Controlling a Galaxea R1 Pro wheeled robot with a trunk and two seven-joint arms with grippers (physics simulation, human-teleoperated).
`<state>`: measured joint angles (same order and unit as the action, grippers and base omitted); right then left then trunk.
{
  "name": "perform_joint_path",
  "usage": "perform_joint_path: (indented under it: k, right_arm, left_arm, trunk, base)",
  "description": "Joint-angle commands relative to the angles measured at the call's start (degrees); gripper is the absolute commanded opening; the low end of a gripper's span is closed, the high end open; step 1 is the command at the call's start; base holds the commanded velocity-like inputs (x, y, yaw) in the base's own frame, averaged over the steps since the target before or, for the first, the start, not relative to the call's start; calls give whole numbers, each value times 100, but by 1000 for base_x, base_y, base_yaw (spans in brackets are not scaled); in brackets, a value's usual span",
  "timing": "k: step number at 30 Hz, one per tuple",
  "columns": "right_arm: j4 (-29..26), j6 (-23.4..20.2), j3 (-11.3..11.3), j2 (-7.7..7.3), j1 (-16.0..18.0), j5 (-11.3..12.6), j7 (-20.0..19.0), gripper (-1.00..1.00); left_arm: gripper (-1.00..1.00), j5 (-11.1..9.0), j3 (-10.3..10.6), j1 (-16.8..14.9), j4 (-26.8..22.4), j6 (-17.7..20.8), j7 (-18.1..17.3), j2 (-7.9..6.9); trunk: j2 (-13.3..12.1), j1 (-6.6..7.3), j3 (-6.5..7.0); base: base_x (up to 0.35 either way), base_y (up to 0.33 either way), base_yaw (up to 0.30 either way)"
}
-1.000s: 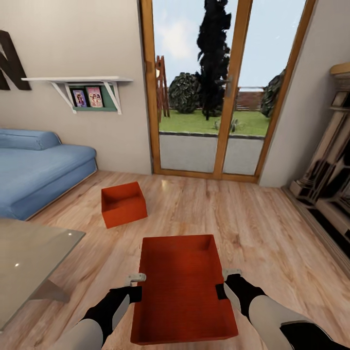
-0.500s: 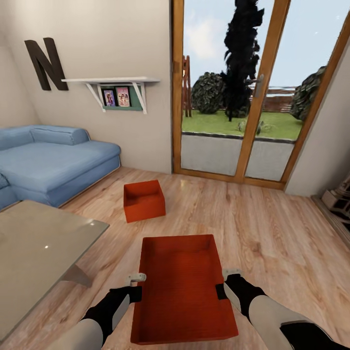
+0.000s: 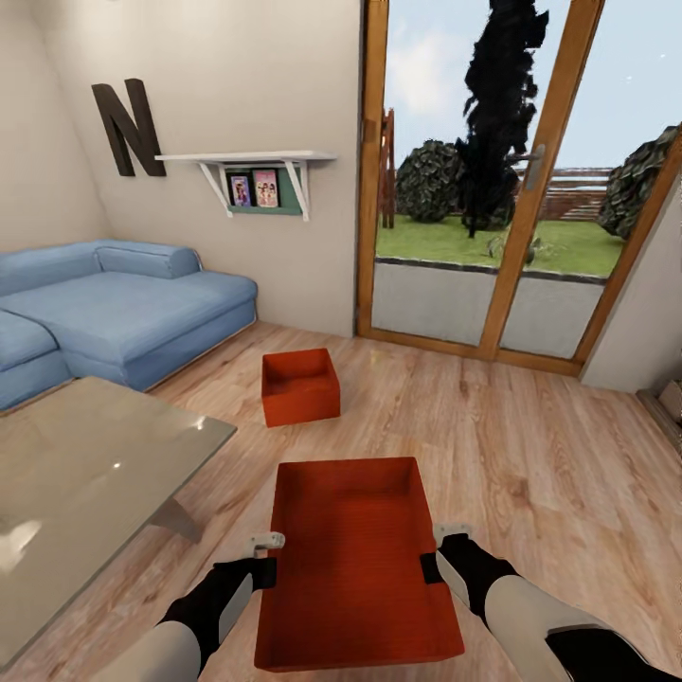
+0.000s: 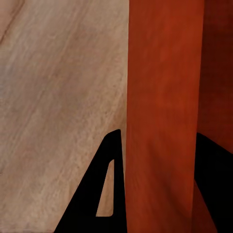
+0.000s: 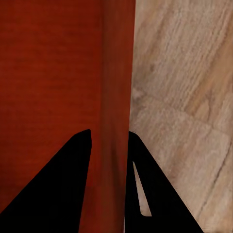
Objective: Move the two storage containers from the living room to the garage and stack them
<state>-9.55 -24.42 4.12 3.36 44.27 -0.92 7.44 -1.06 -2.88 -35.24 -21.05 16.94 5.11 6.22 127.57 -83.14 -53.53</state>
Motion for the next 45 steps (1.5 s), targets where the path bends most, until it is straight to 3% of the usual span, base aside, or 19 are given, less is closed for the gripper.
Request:
perform_joint_path:
  k: [1,16,37,45]
  right_arm:
    - [-12,-46,40,-2,3,-39,12,-100]
    - [-12,-46,38,-2,3,-39,12,-100]
    - [-12,-46,37,-2,3,-39,12,-100]
    - [-12,-46,37,-2,3,-39,12,-100]
  left_arm:
    - [-100,53,-38,0,-13,37,25,2]
    - [-100,53,-38,3,-13,37,25,2]
    - [-100,53,-38,-1,-13,28,25,2]
    - [-100,53,-38,0,-13,31,25,2]
  trunk:
    - [2,4,-5]
    - [2,4,-5]
    - [2,4,-5]
    - [2,4,-5]
  base:
    - [-283,0,8]
    - [-327,-2,4]
    - [-27,-2,262]
    - [-238,0,53]
